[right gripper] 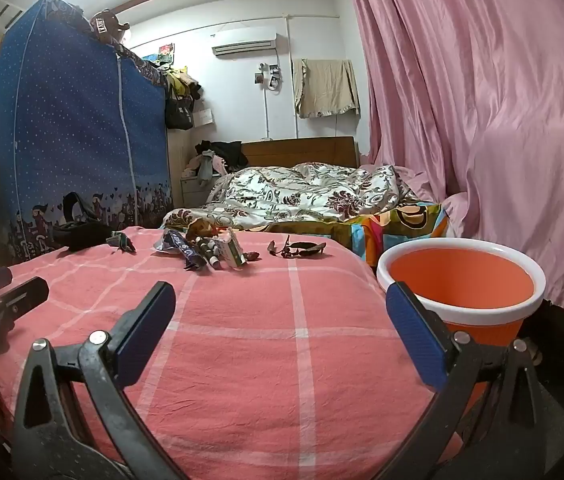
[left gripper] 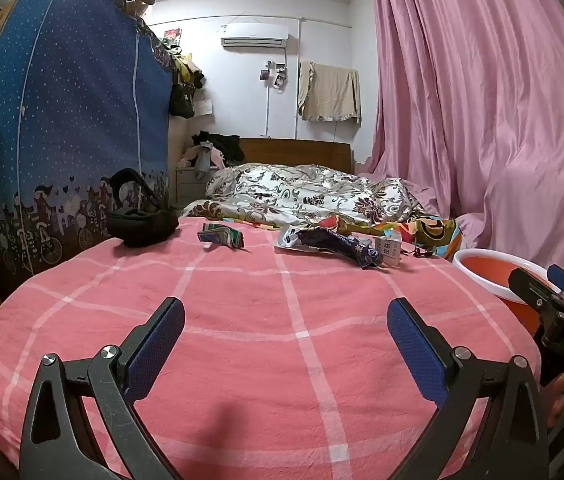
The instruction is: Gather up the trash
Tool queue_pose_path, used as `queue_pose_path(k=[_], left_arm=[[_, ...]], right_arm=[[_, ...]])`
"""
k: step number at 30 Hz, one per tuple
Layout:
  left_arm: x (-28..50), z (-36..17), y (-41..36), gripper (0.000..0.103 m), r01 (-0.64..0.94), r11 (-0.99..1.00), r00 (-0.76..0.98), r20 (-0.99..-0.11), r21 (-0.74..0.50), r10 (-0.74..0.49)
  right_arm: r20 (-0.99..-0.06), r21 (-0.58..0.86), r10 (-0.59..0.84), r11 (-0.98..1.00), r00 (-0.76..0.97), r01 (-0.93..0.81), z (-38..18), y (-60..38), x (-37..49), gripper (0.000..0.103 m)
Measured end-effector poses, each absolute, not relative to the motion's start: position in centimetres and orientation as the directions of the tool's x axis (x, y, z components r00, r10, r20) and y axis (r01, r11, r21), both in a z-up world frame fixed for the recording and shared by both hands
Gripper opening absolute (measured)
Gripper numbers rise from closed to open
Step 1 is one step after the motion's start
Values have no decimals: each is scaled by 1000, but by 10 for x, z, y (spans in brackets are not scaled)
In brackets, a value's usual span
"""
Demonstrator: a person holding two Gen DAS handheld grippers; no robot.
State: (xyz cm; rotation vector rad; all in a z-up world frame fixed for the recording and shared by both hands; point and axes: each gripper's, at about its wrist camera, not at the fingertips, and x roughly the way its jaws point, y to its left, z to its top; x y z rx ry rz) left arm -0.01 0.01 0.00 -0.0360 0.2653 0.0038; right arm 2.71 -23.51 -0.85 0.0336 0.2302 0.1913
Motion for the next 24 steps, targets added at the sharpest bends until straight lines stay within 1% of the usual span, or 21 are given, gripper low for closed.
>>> queue_pose_path(k=[24], left_arm=[[1, 0, 1, 99, -2, 999, 963, -269, -45, -10]], right_arm=[[-226, 56, 193, 981, 955, -186, -8, -236, 27, 103]])
